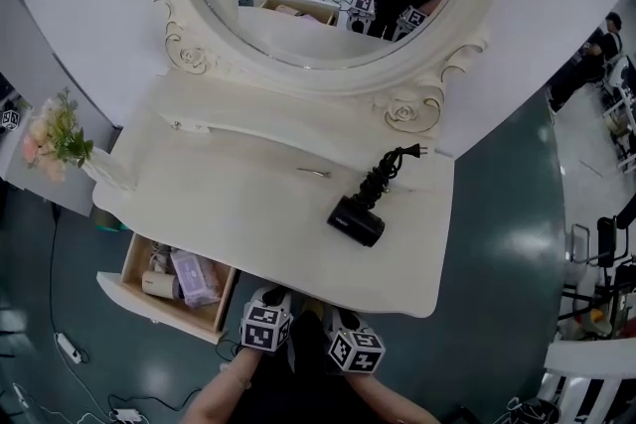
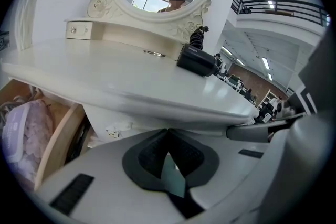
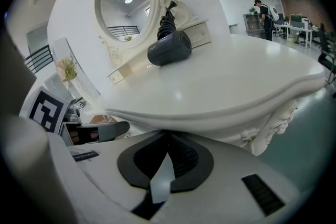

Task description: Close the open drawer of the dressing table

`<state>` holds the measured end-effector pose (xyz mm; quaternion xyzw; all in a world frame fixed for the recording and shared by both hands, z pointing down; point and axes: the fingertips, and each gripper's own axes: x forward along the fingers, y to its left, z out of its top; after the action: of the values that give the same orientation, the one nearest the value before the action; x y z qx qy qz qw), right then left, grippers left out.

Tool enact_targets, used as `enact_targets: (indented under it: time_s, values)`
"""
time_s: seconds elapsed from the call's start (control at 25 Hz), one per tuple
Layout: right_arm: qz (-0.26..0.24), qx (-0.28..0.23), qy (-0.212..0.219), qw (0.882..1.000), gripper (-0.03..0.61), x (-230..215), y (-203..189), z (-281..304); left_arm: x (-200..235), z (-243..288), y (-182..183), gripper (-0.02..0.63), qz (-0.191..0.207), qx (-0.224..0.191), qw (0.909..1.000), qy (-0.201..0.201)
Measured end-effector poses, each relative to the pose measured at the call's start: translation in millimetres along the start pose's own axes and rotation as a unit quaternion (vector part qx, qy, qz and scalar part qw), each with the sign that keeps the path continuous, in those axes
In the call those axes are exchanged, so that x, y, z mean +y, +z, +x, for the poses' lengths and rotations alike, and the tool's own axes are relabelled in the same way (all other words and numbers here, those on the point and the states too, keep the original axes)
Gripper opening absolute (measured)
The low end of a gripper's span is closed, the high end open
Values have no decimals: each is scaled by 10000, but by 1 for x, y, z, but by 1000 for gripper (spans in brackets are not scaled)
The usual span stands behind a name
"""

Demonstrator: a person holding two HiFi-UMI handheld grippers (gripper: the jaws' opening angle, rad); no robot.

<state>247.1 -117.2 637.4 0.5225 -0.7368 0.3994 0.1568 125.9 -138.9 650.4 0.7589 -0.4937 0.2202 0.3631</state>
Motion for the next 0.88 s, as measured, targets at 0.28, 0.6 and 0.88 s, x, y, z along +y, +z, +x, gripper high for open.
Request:
enact_targets:
  time_s: [0.28, 0.6, 0.88]
  values:
    - [-160, 282, 489, 9983, 8, 28, -2, 3, 4, -23, -3, 20, -55, 70, 9998, -184]
    - [-788, 144, 1543, 9848, 8, 109, 23, 0, -16, -68, 20, 20, 5, -183, 9975, -688]
    - [-1082, -596, 2107, 9697, 8, 160, 78, -19, -23, -121, 77, 20, 175, -1025, 9911, -825]
